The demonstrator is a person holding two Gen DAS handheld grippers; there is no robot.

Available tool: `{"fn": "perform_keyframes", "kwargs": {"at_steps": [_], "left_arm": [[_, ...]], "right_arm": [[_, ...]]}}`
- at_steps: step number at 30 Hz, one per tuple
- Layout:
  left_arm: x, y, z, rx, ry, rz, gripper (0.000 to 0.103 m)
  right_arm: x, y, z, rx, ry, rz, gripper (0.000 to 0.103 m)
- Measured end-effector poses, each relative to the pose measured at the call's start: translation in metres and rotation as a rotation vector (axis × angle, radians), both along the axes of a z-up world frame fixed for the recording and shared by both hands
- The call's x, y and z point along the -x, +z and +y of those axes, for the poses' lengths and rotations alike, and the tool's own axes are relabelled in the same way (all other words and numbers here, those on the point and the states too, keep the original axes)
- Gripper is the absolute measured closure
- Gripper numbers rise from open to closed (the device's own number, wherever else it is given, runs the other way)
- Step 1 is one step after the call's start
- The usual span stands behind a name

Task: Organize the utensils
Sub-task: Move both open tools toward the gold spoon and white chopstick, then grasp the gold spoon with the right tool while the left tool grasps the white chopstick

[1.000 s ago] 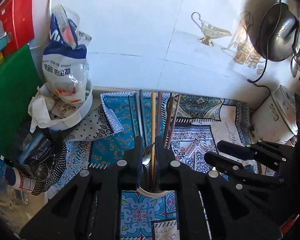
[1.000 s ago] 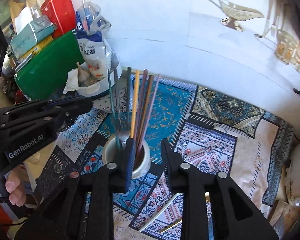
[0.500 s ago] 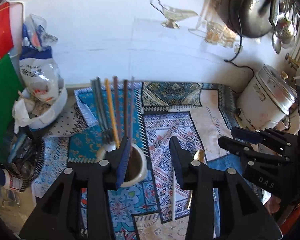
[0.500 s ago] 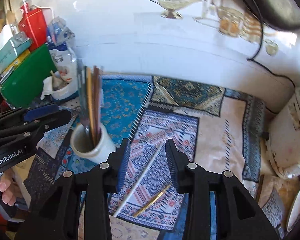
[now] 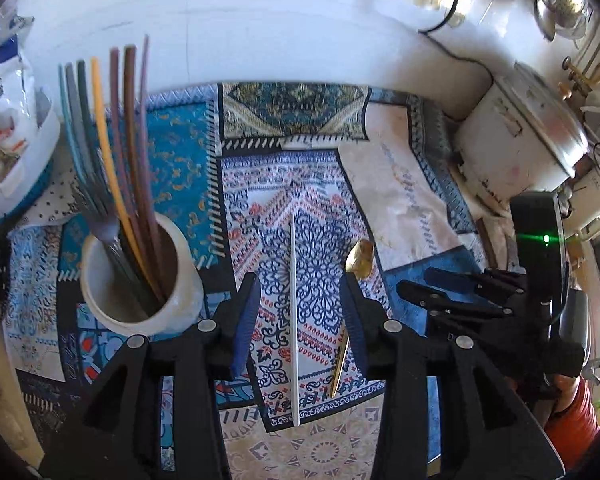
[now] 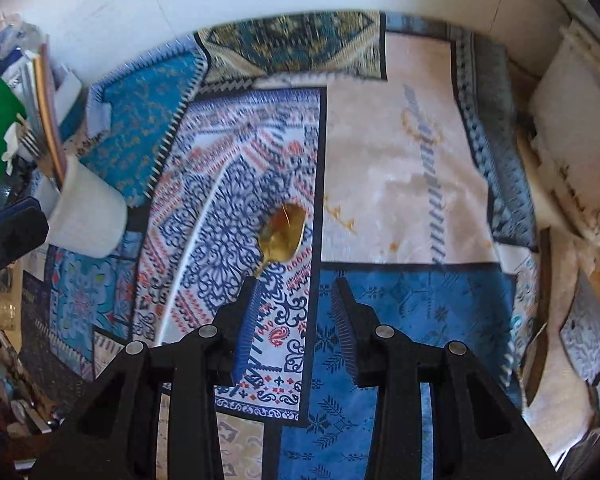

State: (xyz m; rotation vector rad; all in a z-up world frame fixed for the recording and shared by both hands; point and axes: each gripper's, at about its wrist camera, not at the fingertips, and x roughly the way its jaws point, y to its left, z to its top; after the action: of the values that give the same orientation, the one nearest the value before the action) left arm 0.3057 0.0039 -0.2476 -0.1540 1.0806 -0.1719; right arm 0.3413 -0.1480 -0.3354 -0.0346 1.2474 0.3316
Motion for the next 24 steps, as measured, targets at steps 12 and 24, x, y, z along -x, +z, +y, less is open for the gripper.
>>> {"fn": "perform_keyframes", "kwargs": {"at_steps": [12, 24], "left_arm": [[0.002, -0.045, -0.005, -0.087, 0.016, 0.099, 0.063], [0.004, -0.067, -0.004, -0.062, 0.006, 0.166, 0.063]], "right_arm": [[-0.02, -0.04, 0.036, 0.023, 0.034, 0.013, 0.065], [0.002, -0.045, 0.036, 0.091, 0.137, -0.072, 0.088]]}}
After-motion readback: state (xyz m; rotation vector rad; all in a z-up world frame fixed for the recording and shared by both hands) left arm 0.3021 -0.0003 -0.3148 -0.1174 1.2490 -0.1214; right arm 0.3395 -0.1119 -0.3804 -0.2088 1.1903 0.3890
